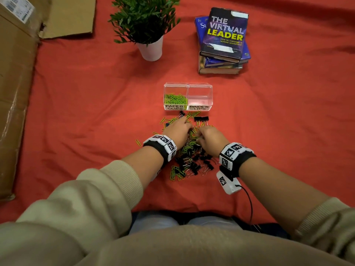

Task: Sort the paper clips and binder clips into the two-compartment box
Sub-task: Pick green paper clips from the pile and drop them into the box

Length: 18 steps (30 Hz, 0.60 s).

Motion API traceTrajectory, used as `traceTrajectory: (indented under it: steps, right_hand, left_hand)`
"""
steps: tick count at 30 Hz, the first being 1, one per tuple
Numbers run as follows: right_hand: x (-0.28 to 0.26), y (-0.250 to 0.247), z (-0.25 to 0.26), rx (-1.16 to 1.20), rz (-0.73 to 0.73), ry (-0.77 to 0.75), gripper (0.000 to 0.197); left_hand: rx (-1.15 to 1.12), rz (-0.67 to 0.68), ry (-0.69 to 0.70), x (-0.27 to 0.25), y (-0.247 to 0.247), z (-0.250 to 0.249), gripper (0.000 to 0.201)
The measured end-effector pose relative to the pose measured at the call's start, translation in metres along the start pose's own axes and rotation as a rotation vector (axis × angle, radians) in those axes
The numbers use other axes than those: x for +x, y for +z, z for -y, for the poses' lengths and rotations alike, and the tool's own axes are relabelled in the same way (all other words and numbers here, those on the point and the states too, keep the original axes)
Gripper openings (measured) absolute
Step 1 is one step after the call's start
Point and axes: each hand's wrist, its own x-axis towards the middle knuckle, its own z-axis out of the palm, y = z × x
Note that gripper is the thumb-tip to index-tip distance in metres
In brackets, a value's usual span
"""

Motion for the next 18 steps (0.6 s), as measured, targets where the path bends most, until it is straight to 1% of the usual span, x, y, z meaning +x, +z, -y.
traceTrajectory:
  steps: [2, 4, 6, 8, 11, 13, 15, 17, 18]
  right_hand:
    - [-0.001, -0.008, -0.002, 0.128, -0.007, 0.05, 0.009]
    - [-0.001, -0.018, -0.004, 0.274, 0.0, 0.099, 0.008]
    - [-0.002, -0.032, -0.006, 0.398, 0.028, 0.118, 0.005]
    - [-0.002, -0.047, -0.008, 0.455, 0.05, 0.109, 0.003]
    - [0.002, -0.07, -0.009, 0.515, 0.048, 0.083, 0.007]
    - [0.006, -0.086, -0.008, 0.541, 0.016, 0.073, 0.006]
    - [0.01, -0.102, -0.005, 0.573, -0.016, 0.065, 0.004]
    - [0.017, -0.113, 0.0, 0.615, -0.042, 0.047, 0.006]
    - [0.021, -0.117, 0.002, 0.636, -0.049, 0.03, 0.004]
  left_hand:
    - [0.008, -0.003, -0.007, 0.0, -0.002, 0.0, 0.028]
    - [0.02, -0.01, -0.013, -0.002, -0.003, -0.001, 0.027]
    - [0.022, -0.048, -0.003, -0.003, -0.004, -0.004, 0.03]
    - [0.022, -0.067, 0.051, -0.003, -0.004, -0.007, 0.039]
    - [-0.051, 0.025, 0.098, -0.002, -0.002, -0.008, 0.053]
    - [-0.065, 0.058, 0.1, -0.002, 0.0, -0.005, 0.055]
    - [-0.032, 0.071, 0.106, -0.003, 0.0, -0.005, 0.05]
    - [0.038, 0.086, 0.128, -0.005, -0.002, -0.006, 0.04]
    - [0.074, 0.083, 0.149, -0.006, -0.003, -0.007, 0.035]
